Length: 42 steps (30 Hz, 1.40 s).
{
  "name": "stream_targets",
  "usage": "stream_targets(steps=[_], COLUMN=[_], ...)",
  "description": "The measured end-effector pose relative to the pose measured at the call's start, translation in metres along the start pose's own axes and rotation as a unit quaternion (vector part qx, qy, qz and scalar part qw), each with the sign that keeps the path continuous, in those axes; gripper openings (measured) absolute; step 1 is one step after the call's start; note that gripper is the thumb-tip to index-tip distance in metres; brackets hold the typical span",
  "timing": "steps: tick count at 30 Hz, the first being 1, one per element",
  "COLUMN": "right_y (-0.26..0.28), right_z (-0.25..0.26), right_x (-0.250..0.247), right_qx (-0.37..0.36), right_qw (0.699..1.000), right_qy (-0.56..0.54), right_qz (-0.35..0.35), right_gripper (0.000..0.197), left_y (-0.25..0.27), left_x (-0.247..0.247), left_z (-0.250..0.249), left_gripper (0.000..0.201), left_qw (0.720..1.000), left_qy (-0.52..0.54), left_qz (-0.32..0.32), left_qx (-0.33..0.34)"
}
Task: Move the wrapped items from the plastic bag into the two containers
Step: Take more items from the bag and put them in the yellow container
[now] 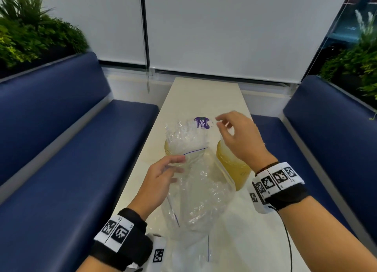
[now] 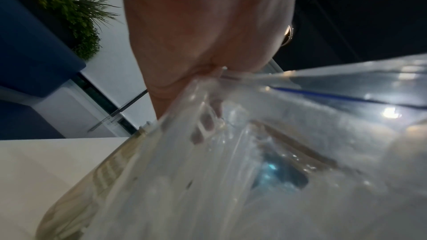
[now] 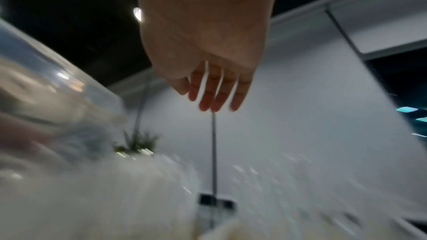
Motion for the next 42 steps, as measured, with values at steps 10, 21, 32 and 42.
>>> stream_targets(steps=[10, 21, 32, 42], right_y=[0.056, 0.054, 0.048, 0.027], right_z=[0.097, 0.071, 0.078, 0.123], right_x=[0.034, 0.072, 0.066, 0.027], right_qx=[0.103, 0.109, 0.030, -0.118], right_qw=[0.937, 0.945, 0.965, 0.982], right_qy=[0.205, 0.127, 0.060, 0.008], right_qz=[0.262, 0.281, 0.253, 0.149], right_gripper=[0.055, 0.044, 0.014, 0.024], left_y=[0.001, -0.001, 0.000, -0.009], left_x=[0.000, -0.005, -0.007, 0.002], left_z=[0.004, 0.008, 0.009, 0.002], left_gripper=[0.046, 0.041, 0.062, 0.061], left_qw=[0.999, 0.999, 0.995, 0.983], left_qy=[0.027, 0.002, -0.076, -0.172], left_qz=[-0.038, -0.032, 0.030, 0.002], left_qx=[0.011, 0.022, 0.056, 0.058])
Point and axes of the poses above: each hand's wrist, its own y-axis away from the middle knuckle, its own x-axis out of the palm, z = x × y, the point moved 2 cm from there along -y, towards the middle knuckle, and after that the axes turned 2 degrees about z, right-handed, at the moved point
